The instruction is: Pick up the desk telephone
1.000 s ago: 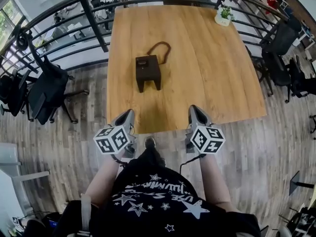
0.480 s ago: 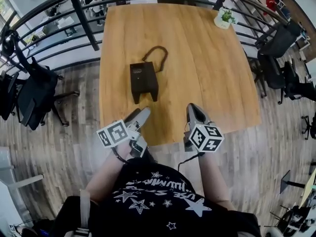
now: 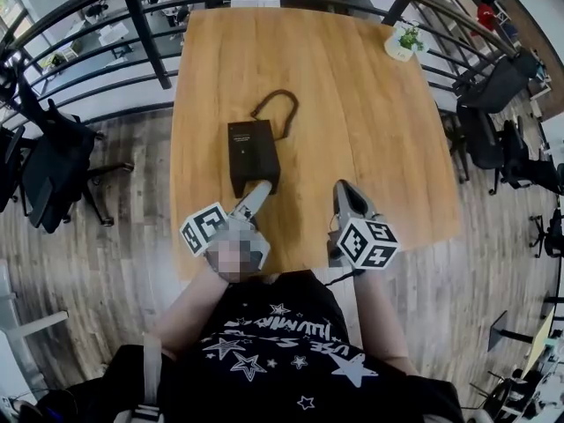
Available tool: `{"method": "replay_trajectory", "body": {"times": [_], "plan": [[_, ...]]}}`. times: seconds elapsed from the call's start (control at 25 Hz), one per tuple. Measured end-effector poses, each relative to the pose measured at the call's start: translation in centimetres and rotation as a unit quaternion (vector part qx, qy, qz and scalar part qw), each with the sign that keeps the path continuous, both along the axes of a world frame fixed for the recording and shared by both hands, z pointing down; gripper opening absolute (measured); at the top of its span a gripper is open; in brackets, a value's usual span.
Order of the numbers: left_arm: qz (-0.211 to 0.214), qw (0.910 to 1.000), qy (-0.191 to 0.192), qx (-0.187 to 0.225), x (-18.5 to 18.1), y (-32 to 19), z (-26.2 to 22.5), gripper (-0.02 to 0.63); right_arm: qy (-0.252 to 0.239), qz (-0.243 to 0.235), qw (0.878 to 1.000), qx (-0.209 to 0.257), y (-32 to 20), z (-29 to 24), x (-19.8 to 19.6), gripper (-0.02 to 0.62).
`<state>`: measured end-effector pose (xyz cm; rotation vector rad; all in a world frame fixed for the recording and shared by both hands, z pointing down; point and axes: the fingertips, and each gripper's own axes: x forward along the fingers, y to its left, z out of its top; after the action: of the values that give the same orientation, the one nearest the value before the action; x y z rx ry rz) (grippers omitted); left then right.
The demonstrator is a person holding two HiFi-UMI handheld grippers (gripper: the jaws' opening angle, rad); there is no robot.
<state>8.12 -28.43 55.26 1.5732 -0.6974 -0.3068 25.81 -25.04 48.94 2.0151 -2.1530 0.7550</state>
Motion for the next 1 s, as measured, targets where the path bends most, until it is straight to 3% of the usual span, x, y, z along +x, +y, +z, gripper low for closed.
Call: {"method": "replay_trajectory", "body": {"times": [0.28, 0.6, 1.0], "plan": [[-0.085, 0.9956, 0.024, -0.031, 1.0, -2.7, 0.6, 0.433, -0.008, -0.032, 0.999, -0.01, -2.8, 0.6, 3.1, 0.002], [-0.193, 0.9793, 0.027, -0.055, 0.2, -4.9, 1.7, 0.433, -0.018, -0.089, 0.996, -0.01, -7.3, 0.8, 4.1, 0.001], [-0.242, 0.9673, 0.006, -0.076, -0.2, -5.9, 3.0, 0.433, -0.037, -0.119, 0.992, -0.023, -8.1, 2.5, 4.1, 0.002]]}}
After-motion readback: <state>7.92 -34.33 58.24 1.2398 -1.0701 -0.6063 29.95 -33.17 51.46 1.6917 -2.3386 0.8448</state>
